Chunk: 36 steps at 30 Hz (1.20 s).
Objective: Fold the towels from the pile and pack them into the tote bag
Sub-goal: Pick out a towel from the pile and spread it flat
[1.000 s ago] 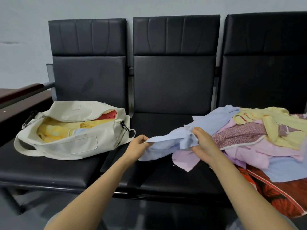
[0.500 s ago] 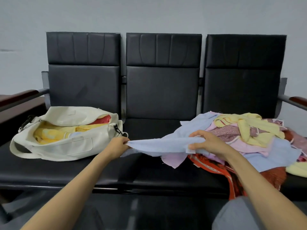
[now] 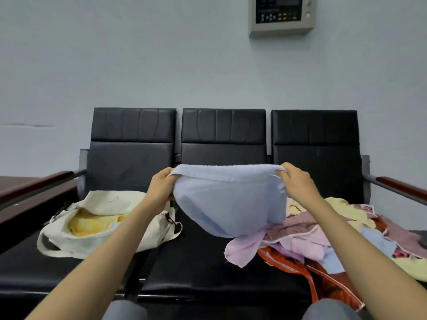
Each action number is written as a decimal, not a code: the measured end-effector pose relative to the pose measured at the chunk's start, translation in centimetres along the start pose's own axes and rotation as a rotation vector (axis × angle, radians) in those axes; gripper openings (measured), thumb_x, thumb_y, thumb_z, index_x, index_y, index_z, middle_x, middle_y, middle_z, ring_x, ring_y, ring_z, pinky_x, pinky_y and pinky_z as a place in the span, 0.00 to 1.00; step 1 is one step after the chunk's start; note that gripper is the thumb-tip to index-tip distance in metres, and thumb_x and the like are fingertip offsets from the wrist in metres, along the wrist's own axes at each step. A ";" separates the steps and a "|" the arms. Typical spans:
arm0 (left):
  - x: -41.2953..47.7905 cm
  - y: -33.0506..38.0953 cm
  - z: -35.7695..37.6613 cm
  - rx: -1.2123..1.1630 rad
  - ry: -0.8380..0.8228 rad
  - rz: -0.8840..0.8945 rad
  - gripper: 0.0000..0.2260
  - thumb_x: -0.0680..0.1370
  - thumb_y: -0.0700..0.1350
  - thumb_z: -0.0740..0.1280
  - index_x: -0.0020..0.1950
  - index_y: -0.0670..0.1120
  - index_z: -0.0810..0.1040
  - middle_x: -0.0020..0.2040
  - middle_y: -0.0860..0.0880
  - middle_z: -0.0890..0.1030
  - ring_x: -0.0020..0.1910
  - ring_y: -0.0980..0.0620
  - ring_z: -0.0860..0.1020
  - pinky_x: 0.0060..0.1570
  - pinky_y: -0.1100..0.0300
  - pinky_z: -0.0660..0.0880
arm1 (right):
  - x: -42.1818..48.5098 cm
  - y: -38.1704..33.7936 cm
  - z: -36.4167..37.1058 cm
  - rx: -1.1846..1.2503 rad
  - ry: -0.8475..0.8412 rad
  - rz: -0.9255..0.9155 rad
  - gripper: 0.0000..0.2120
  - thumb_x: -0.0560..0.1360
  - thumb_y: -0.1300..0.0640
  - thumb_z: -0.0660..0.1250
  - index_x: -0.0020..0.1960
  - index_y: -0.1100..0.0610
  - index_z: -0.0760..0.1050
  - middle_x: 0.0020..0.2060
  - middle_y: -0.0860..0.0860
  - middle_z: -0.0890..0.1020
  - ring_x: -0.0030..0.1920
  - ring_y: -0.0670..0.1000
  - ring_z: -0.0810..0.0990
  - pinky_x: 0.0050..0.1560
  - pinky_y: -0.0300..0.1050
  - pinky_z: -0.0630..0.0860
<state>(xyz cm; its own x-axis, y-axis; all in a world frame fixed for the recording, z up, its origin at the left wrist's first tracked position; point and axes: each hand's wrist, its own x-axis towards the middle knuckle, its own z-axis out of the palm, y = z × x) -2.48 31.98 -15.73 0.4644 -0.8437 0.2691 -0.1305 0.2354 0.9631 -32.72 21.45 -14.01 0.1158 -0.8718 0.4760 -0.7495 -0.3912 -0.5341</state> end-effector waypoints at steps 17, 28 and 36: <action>11.6 -4.9 -0.8 0.716 0.029 -0.176 0.09 0.78 0.38 0.61 0.47 0.41 0.80 0.41 0.42 0.79 0.38 0.43 0.78 0.35 0.56 0.74 | 8.4 2.5 6.4 0.881 -0.480 0.419 0.07 0.79 0.65 0.62 0.56 0.64 0.76 0.54 0.61 0.81 0.49 0.55 0.82 0.44 0.45 0.83; 16.4 2.1 1.6 -0.190 -0.040 0.177 0.14 0.79 0.37 0.59 0.62 0.42 0.79 0.59 0.45 0.81 0.60 0.50 0.79 0.64 0.55 0.73 | 13.9 -0.9 4.5 0.930 0.090 -0.094 0.20 0.83 0.54 0.57 0.74 0.51 0.65 0.67 0.46 0.71 0.65 0.45 0.71 0.64 0.41 0.70; 8.5 -2.2 -0.2 0.027 0.083 0.189 0.13 0.82 0.40 0.56 0.52 0.50 0.80 0.50 0.52 0.83 0.50 0.57 0.81 0.50 0.65 0.75 | 8.1 1.3 4.4 0.725 0.045 -0.077 0.09 0.82 0.57 0.58 0.54 0.51 0.77 0.49 0.48 0.80 0.53 0.49 0.78 0.50 0.40 0.75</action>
<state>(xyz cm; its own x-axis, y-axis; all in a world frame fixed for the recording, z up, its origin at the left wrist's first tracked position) 1.93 24.38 -15.60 0.5001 -0.7425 0.4456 -0.2451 0.3722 0.8952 -29.89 12.59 -13.88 0.1119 -0.8271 0.5508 -0.1189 -0.5615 -0.8189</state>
